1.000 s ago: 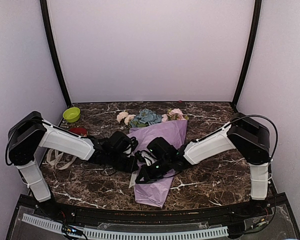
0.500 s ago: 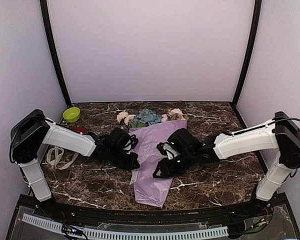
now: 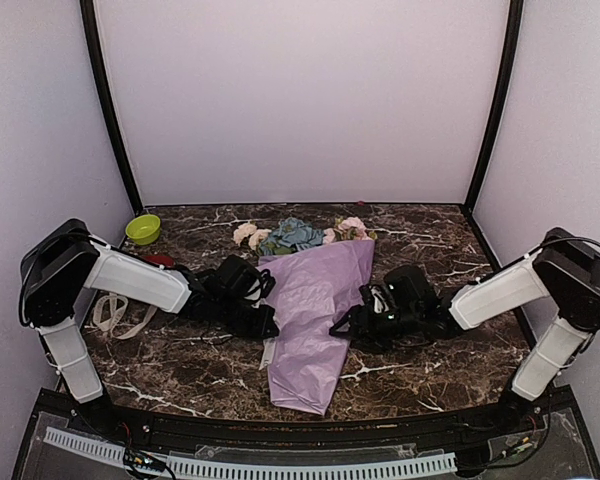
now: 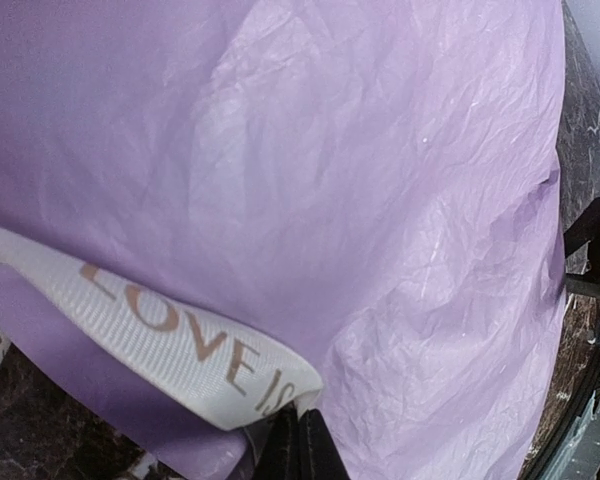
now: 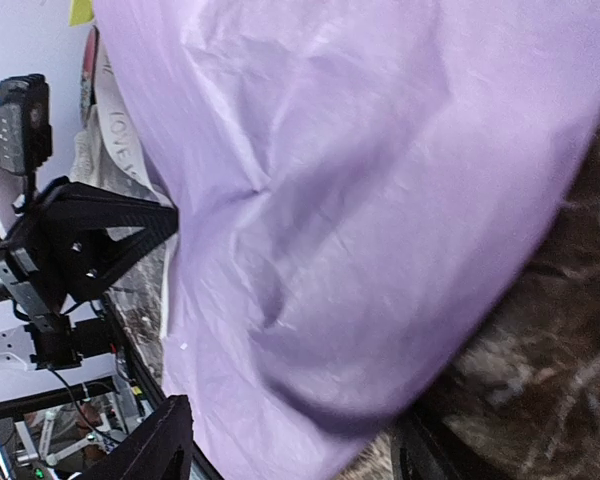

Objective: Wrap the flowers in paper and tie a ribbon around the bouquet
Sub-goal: Pick up the folded bouquet from the center of the board.

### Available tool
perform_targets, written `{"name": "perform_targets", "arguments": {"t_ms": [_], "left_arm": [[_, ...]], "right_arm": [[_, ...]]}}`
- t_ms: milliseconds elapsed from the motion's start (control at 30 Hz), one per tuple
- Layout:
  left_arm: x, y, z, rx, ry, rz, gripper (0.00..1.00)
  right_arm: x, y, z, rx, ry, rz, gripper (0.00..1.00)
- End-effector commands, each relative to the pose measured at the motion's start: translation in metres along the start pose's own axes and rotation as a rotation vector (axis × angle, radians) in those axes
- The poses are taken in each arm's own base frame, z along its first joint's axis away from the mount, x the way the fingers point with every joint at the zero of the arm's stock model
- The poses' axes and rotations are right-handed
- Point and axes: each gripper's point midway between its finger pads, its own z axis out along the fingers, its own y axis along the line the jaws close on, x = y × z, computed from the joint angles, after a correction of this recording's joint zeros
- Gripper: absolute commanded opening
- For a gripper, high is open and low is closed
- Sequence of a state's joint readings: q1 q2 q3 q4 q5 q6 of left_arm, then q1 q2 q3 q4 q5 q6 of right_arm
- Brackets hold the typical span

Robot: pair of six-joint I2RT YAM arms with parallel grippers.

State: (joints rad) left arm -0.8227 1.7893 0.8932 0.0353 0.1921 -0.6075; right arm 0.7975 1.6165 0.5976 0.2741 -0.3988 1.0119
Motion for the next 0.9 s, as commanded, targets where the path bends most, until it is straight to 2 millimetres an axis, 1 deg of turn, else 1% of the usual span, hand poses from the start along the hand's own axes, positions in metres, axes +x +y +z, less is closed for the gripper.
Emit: {"name": "perform_targets", "arguments": {"t_ms": [0,100,167,267,367,433,500,533,567,633,667,733,800,867], "left_arm": [[0.037,0.032,0.005,-0.101,0.115,-0.035,0.00],[0.039,0.033,0.007,-0.099,0.123,-0.037,0.00],[0.040,0.033,0.008,-0.095,0.129,-0.036,0.00],[0.041,0.032,0.010,-0.086,0.135,-0.037,0.00],[0.044,0.033,0.011,-0.082,0.142,-0.043,0.00],[0.044,0.033,0.011,-0.080,0.142,-0.043,0.00],[0.045,0.033,0.012,-0.077,0.143,-0.044,0.00],[0.045,0.032,0.012,-0.075,0.142,-0.043,0.00],[0.045,0.032,0.012,-0.074,0.144,-0.044,0.00],[0.045,0.032,0.012,-0.073,0.144,-0.042,0.00],[0.046,0.032,0.011,-0.074,0.144,-0.043,0.00],[0.043,0.030,0.009,-0.068,0.134,-0.043,0.00],[0.035,0.025,0.003,-0.051,0.111,-0.022,0.00],[0.022,0.020,-0.010,-0.059,0.071,0.017,0.00]], "right_arm": [[0.007,-0.014,0.019,-0.052,0.016,0.106,0.68],[0.005,-0.001,0.025,-0.131,0.004,0.110,0.68],[0.005,0.013,0.030,-0.185,0.010,0.093,0.69],[0.008,0.029,0.039,-0.239,0.019,0.075,0.69],[0.005,0.043,0.043,-0.290,0.004,0.088,0.70],[0.002,0.045,0.046,-0.294,-0.005,0.096,0.69],[0.000,0.039,0.052,-0.258,-0.008,0.107,0.68],[0.001,0.035,0.055,-0.234,-0.004,0.115,0.66],[0.000,0.035,0.057,-0.225,-0.005,0.119,0.62],[-0.004,0.037,0.058,-0.216,-0.013,0.119,0.45],[-0.007,0.038,0.058,-0.210,-0.019,0.115,0.35],[-0.009,0.038,0.058,-0.183,-0.025,0.106,0.20],[-0.012,0.037,0.056,-0.166,-0.026,0.100,0.10],[-0.013,0.035,0.052,-0.161,-0.030,0.108,0.05]]}}
